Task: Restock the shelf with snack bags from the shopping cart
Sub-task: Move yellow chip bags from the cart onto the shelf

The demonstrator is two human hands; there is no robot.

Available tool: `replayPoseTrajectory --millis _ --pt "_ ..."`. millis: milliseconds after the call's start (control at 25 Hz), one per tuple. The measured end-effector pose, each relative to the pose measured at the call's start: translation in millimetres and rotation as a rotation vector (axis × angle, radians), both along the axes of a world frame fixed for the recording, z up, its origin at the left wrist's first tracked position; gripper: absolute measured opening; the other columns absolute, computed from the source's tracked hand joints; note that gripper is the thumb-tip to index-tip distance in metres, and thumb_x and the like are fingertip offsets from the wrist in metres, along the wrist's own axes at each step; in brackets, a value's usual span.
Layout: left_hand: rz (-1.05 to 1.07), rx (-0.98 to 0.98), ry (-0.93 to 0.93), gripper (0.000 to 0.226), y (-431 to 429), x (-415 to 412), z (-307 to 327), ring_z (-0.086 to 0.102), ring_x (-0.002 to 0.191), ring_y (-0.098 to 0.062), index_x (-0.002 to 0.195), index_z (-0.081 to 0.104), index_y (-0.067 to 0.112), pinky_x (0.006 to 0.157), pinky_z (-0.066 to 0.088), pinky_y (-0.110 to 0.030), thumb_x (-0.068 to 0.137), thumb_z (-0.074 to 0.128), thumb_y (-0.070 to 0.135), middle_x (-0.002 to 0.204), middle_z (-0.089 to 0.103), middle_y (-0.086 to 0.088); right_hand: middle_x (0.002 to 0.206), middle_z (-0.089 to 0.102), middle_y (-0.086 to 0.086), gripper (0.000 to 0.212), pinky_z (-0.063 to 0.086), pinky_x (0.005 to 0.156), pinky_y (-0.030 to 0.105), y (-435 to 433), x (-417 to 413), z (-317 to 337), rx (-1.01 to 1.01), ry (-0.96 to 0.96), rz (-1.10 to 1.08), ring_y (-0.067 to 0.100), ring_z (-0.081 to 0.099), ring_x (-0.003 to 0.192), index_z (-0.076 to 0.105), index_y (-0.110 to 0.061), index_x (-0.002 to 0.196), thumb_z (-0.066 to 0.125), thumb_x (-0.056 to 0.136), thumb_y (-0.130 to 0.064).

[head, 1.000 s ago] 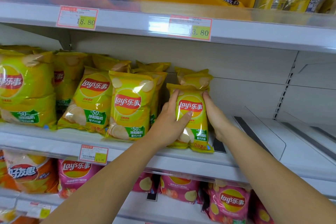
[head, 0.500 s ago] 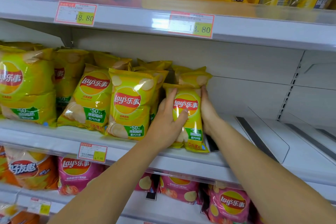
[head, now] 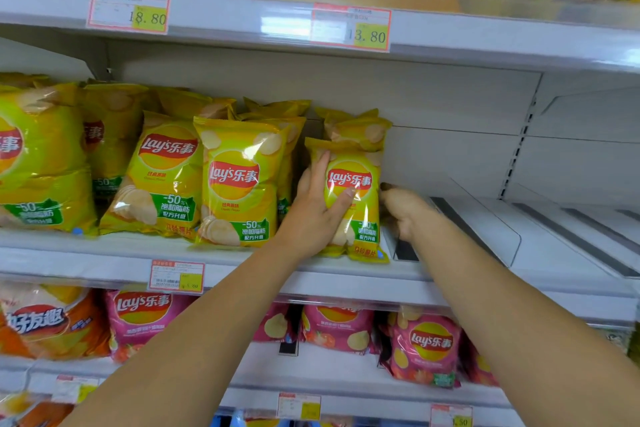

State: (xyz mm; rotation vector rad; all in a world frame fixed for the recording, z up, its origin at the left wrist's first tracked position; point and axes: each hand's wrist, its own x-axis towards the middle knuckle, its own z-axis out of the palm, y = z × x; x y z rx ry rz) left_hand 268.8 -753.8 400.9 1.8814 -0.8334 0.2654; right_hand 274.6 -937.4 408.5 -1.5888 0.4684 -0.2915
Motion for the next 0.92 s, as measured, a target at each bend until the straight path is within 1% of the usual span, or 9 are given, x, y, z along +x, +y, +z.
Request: replayPoseTrajectory --millis 80,120,360,440,520,600,720,800,920 --pt "-0.008 -0.007 0.002 0.071 -1.0 0.0 0.1 0.041 0.128 -0.012 0.154 0.005 0.037 0.105 0.042 -0.030 0.098 0.048 0.045 0.157 0.018 0.000 0.099 0.069 0.023 0.020 0.057 0.078 0.054 -4.7 14.7 -8.1 -0.027 0.002 -0.051 0.036 0.068 0.090 0.065 0.000 0.104 0.051 0.092 -0.007" --pt "-0.011 -0.012 0.002 0.071 -1.1 0.7 0.0 0.041 0.128 -0.012 0.154 0.005 0.037 0.105 0.043 -0.031 0.098 0.048 0.045 0.157 0.018 0.001 0.101 0.070 0.022 0.022 0.055 0.081 0.058 -7.0 21.4 -11.5 -0.011 -0.003 -0.072 0.037 0.069 0.094 0.066 -0.001 0.105 0.052 0.091 -0.011" --pt "0.011 -0.014 0.007 0.072 -4.0 2.9 -2.9 0.042 0.133 -0.018 0.153 0.004 0.039 0.106 0.045 -0.037 0.097 0.048 0.049 0.157 0.021 0.000 0.098 0.072 0.021 0.035 0.054 0.082 0.060 -30.4 38.1 -31.6 0.034 0.000 -0.106 0.036 0.071 0.092 0.068 -0.002 0.102 0.055 0.081 -0.026" --pt "0.054 -0.035 -0.009 0.072 0.8 0.3 0.3 0.033 0.142 -0.020 0.154 0.006 0.037 0.113 0.035 -0.037 0.097 0.047 0.050 0.160 0.017 -0.003 0.091 0.072 0.019 0.021 0.053 0.090 0.051 1.2 -3.1 -5.3 0.067 -0.036 -0.092 0.034 0.069 0.091 0.068 -0.005 0.088 0.054 0.083 -0.021" --pt "0.099 -0.042 -0.085 0.068 8.6 -11.4 3.4 0.017 0.149 -0.016 0.155 0.009 0.033 0.116 0.019 -0.027 0.099 0.045 0.046 0.164 0.012 -0.002 0.083 0.065 0.009 0.016 0.050 0.084 0.038 27.9 -36.1 14.4 -0.092 -0.111 -0.140 0.027 0.061 0.086 0.063 -0.015 0.081 0.050 0.089 -0.018" --pt "0.143 -0.047 -0.228 0.060 22.2 -34.7 4.2 0.011 0.148 -0.006 0.155 0.017 0.027 0.111 0.012 -0.013 0.102 0.043 0.039 0.164 0.013 0.001 0.096 0.065 0.000 0.021 0.049 0.082 0.032 53.0 -64.0 21.9 -0.343 -0.270 -0.191 0.017 0.060 0.090 0.064 -0.018 0.098 0.043 0.097 -0.021" --pt "0.170 -0.026 -0.382 0.051 47.7 -72.0 -8.7 0.019 0.143 0.002 0.151 0.031 0.021 0.110 0.012 -0.004 0.103 0.043 0.030 0.161 0.024 0.003 0.121 0.056 -0.004 0.028 0.044 0.095 0.025 93.7 -101.9 10.2 -0.534 -0.598 -0.261 0.010 0.053 0.112 0.059 -0.021 0.119 0.042 0.097 -0.015" --pt "0.220 0.022 -0.364 0.048 68.9 -94.3 -30.7 0.024 0.143 0.000 0.149 0.038 0.018 0.112 0.016 -0.007 0.102 0.041 0.031 0.158 0.030 0.003 0.116 0.052 -0.004 0.031 0.038 0.099 0.022 121.2 -120.7 -6.9 -0.590 -0.770 -0.218 0.011 0.049 0.113 0.060 -0.018 0.114 0.044 0.092 -0.005" --pt "0.343 0.101 -0.280 0.049 110.3 -123.8 -72.1 0.031 0.142 -0.005 0.146 0.042 0.019 0.114 0.023 -0.015 0.100 0.038 0.035 0.155 0.037 0.004 0.110 0.047 -0.010 0.032 0.034 0.099 0.016 165.6 -138.3 -41.2 -0.632 -0.817 -0.002 0.010 0.048 0.111 0.061 -0.013 0.110 0.045 0.085 0.000"
